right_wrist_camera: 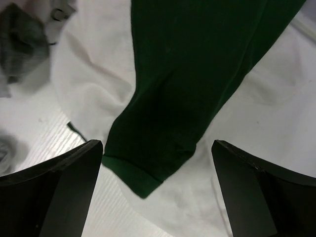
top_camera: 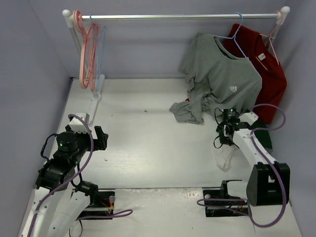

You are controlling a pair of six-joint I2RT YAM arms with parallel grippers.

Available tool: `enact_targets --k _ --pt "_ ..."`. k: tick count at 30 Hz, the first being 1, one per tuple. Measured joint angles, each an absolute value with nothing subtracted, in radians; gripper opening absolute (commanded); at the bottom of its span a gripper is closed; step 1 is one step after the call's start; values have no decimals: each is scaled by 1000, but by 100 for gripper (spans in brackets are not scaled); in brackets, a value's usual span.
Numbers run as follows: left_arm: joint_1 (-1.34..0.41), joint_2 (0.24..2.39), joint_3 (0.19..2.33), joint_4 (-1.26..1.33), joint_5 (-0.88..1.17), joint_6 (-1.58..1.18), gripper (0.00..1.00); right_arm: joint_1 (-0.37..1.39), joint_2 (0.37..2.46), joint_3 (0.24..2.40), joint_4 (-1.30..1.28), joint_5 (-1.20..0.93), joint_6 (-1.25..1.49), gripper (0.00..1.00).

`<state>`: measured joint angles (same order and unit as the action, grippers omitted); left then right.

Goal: Place the t-shirt on the hanger
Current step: Pick up the T-shirt from the center of the board.

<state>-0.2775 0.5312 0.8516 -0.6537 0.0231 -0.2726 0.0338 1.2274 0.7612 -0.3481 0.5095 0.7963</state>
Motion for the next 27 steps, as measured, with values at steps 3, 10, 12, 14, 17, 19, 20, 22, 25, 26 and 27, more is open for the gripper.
enact_targets --k 3,10,12,14,17,19,20,22,25,26,27 --pt "-278 505 865 -678 26 -271 79 20 1331 739 -297 496 850 96" --pt "-278 453 873 -743 25 -261 80 15 1496 731 -209 459 880 1" --pt "-278 453 881 -757 24 -253 79 47 1457 735 -212 458 851 0" --pt "-278 456 891 -764 22 -242 80 130 1389 751 -233 462 791 0" --pt "-278 474 914 -763 19 -234 80 312 1273 846 -265 442 686 0" --pt "-278 499 930 -754 20 -230 79 432 1221 954 -270 402 620 0" --pt "-278 519 937 -746 23 -230 79 475 1208 1003 -268 376 590 0" --pt "-278 561 956 -733 33 -230 79 559 1190 1094 -254 319 522 0" --pt "-278 628 991 -718 58 -235 79 641 1177 1179 -220 210 416 6" --pt "-278 645 1000 -711 66 -237 79 657 1172 1196 -207 169 379 22" --pt "-278 659 1008 -702 75 -239 79 664 1167 1204 -199 132 348 28"
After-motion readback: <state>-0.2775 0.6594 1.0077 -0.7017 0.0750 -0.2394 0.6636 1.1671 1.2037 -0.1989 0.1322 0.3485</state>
